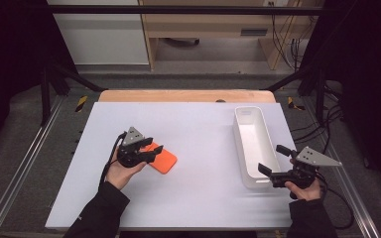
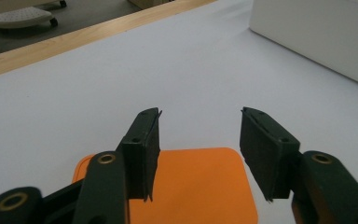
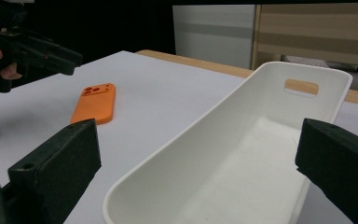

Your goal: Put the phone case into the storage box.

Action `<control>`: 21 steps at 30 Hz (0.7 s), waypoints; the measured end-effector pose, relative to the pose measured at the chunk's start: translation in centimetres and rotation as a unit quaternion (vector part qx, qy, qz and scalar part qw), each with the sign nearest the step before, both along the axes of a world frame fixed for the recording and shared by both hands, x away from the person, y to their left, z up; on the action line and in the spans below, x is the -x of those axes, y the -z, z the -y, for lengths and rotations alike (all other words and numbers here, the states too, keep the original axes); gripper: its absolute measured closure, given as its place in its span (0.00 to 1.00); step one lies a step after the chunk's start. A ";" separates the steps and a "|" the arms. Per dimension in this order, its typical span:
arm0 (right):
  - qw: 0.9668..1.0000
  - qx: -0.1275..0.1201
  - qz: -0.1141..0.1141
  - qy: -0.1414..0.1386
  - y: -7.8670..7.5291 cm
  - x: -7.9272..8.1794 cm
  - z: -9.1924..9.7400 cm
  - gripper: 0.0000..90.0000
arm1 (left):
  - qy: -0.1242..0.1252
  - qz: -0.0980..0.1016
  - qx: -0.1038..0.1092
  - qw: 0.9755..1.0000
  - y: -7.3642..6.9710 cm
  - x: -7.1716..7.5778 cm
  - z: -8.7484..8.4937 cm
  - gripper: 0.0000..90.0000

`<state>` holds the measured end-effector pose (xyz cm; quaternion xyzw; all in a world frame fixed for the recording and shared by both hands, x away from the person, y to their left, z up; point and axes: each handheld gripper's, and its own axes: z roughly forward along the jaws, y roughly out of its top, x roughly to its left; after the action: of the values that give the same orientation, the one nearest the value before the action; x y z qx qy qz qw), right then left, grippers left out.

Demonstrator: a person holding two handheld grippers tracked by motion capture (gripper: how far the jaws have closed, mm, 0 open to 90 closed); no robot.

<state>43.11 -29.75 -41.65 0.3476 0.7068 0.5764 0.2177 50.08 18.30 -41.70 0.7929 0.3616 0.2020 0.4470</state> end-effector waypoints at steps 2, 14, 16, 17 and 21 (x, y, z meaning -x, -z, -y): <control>1.000 0.000 -0.001 -0.001 0.0 0.0 0.0 0.00 | -0.002 0.000 -0.002 1.000 0.1 -0.1 0.2 0.60; 1.000 0.001 0.000 -0.001 0.0 0.0 0.0 0.00 | -0.017 -0.014 -0.018 1.000 0.8 -1.4 1.2 0.81; 1.000 0.003 0.001 0.000 0.0 0.0 0.0 0.00 | -0.018 -0.016 -0.017 1.000 0.9 -1.6 1.4 0.83; 1.000 0.003 0.001 0.000 0.0 0.0 0.0 0.00 | -0.018 -0.018 -0.018 1.000 1.0 -1.7 1.5 0.83; 1.000 0.002 0.000 0.001 0.0 0.0 0.0 0.00 | -0.020 -0.027 -0.021 0.999 1.4 -2.2 2.0 0.89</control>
<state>43.08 -29.77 -41.63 0.3476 0.7077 0.5749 0.2188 52.25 16.35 -43.06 0.8000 0.3849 0.1965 0.4163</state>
